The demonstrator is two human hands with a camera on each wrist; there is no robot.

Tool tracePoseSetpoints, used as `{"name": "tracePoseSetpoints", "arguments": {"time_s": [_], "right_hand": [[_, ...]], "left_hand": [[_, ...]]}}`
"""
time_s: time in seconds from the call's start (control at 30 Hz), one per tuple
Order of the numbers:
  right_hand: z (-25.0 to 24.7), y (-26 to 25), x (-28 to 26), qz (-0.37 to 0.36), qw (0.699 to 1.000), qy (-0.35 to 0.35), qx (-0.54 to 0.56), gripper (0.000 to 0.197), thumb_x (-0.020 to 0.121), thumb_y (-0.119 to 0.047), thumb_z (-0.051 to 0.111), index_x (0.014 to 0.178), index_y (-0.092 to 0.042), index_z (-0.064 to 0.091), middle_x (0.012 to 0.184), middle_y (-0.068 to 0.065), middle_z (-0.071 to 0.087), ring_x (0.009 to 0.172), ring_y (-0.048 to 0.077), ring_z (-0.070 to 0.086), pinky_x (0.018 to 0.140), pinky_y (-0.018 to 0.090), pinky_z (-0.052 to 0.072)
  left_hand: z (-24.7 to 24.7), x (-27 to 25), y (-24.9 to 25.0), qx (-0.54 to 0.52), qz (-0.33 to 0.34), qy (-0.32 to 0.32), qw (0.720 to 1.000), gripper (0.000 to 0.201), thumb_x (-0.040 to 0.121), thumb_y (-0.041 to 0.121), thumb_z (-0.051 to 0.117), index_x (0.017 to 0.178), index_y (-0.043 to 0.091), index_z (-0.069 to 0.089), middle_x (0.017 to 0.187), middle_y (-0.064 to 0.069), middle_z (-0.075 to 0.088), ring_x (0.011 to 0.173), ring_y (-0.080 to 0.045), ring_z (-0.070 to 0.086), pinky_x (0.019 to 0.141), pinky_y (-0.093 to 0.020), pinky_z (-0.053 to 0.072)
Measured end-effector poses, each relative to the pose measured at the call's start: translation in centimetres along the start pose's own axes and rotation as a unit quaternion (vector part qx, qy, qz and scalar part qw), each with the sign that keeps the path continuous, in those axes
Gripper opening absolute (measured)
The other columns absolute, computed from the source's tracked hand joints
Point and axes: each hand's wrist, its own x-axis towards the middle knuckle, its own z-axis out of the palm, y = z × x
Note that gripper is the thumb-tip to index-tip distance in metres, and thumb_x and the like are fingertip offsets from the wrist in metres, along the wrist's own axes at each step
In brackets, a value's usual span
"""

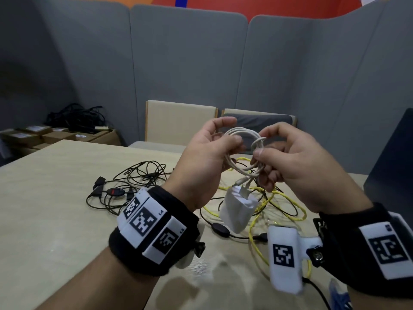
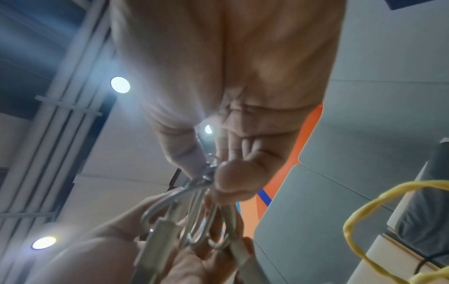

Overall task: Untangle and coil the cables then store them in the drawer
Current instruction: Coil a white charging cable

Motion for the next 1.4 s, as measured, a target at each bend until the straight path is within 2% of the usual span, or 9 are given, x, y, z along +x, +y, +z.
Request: {"name": "tracePoseSetpoints", "arguments": {"time_s": [0.17, 0.3, 0.47, 0.6, 0.7, 0.83, 1.07, 1.23, 1.4], "right_hand": [[-0.1, 0.0, 0.2, -0.007, 0.999, 0.05, 0.006, 0.012, 0.093, -0.001, 0.057, 0.099, -0.01, 0.053, 0.051, 0.001, 0.058, 0.043, 0.022, 0.054, 0.04, 0.033, 0.046], [-0.3, -0.1, 0.1, 0.005, 0.999, 0.033, 0.011, 0.013, 0.092, -0.002, 0.06, 0.1, -0.011, 0.054, 0.058, 0.003, 0.062, 0.046, 0.024, 0.056, 0.041, 0.033, 0.048], [-0.6, -0.4, -0.1, 0.012, 1.0, -0.024, 0.007, 0.022, 0.088, -0.011, 0.065, 0.108, -0.016, 0.056, 0.07, 0.009, 0.065, 0.051, 0.024, 0.059, 0.049, 0.036, 0.05], [-0.8, -0.8, -0.4, 0.004, 0.999, -0.03, -0.011, 0.041, 0.08, -0.018, 0.072, 0.117, -0.024, 0.054, 0.079, 0.004, 0.064, 0.059, 0.023, 0.061, 0.051, 0.038, 0.051], [-0.9, -0.8, -0.3, -0.044, 0.995, 0.017, -0.091, 0.034, 0.083, -0.026, 0.075, 0.107, -0.039, 0.055, 0.099, -0.001, 0.059, 0.069, 0.021, 0.065, 0.056, 0.04, 0.053], [-0.6, -0.9, -0.4, -0.087, 0.981, 0.053, -0.163, 0.025, 0.083, -0.023, 0.073, 0.096, -0.035, 0.055, 0.089, -0.006, 0.056, 0.067, 0.023, 0.064, 0.06, 0.048, 0.057], [0.5, -0.3, -0.3, -0.023, 0.985, -0.002, -0.173, 0.054, 0.063, -0.038, 0.085, 0.089, -0.043, 0.038, 0.09, -0.002, 0.064, 0.072, 0.027, 0.068, 0.07, 0.056, 0.056], [0.7, -0.2, -0.1, -0.029, 0.995, 0.002, -0.101, 0.046, 0.075, -0.018, 0.081, 0.091, -0.03, 0.04, 0.083, 0.002, 0.071, 0.068, 0.025, 0.068, 0.063, 0.054, 0.056], [0.9, -0.4, -0.4, -0.049, 0.979, 0.034, -0.196, 0.04, 0.072, -0.035, 0.082, 0.088, -0.037, 0.045, 0.088, -0.008, 0.059, 0.072, 0.018, 0.063, 0.068, 0.045, 0.054]], "left_hand": [[-1.0, 0.1, 0.5, 0.015, -0.011, -0.061, 0.998, 0.046, 0.078, 0.007, 0.071, 0.119, 0.016, 0.052, 0.099, -0.014, 0.06, 0.076, -0.021, 0.063, 0.07, -0.031, 0.056], [-1.3, 0.1, 0.5, 0.046, 0.004, -0.04, 0.998, 0.035, 0.088, -0.006, 0.058, 0.122, 0.001, 0.051, 0.089, -0.018, 0.061, 0.065, -0.019, 0.068, 0.063, -0.032, 0.059], [-1.0, -0.1, 0.4, 0.103, 0.052, -0.032, 0.993, 0.04, 0.088, -0.008, 0.059, 0.116, 0.021, 0.058, 0.078, -0.014, 0.059, 0.062, -0.021, 0.067, 0.057, -0.035, 0.058], [-0.8, -0.1, 0.5, 0.099, 0.069, -0.014, 0.993, 0.027, 0.089, -0.007, 0.059, 0.108, 0.012, 0.064, 0.077, -0.016, 0.056, 0.058, -0.019, 0.066, 0.05, -0.028, 0.054], [-0.9, -0.1, 0.5, 0.095, 0.072, 0.007, 0.993, 0.025, 0.089, -0.006, 0.058, 0.106, 0.011, 0.064, 0.078, -0.015, 0.058, 0.059, -0.018, 0.067, 0.05, -0.027, 0.054], [-1.1, 0.1, 0.4, 0.092, 0.075, 0.019, 0.993, 0.026, 0.091, -0.005, 0.056, 0.103, 0.016, 0.064, 0.077, -0.01, 0.06, 0.063, -0.018, 0.068, 0.055, -0.032, 0.058], [-0.7, 0.1, 0.2, 0.073, 0.093, 0.042, 0.992, 0.026, 0.092, -0.007, 0.054, 0.108, 0.012, 0.061, 0.075, -0.008, 0.056, 0.06, -0.017, 0.067, 0.052, -0.031, 0.057], [-0.6, 0.1, 0.3, 0.055, 0.082, 0.034, 0.995, 0.029, 0.093, -0.003, 0.055, 0.112, 0.019, 0.056, 0.068, -0.001, 0.054, 0.065, -0.018, 0.069, 0.061, -0.039, 0.061], [-0.5, 0.0, 0.5, 0.033, 0.075, 0.054, 0.995, 0.026, 0.093, 0.0, 0.056, 0.111, 0.018, 0.058, 0.075, -0.009, 0.05, 0.064, -0.019, 0.066, 0.056, -0.033, 0.059]]}}
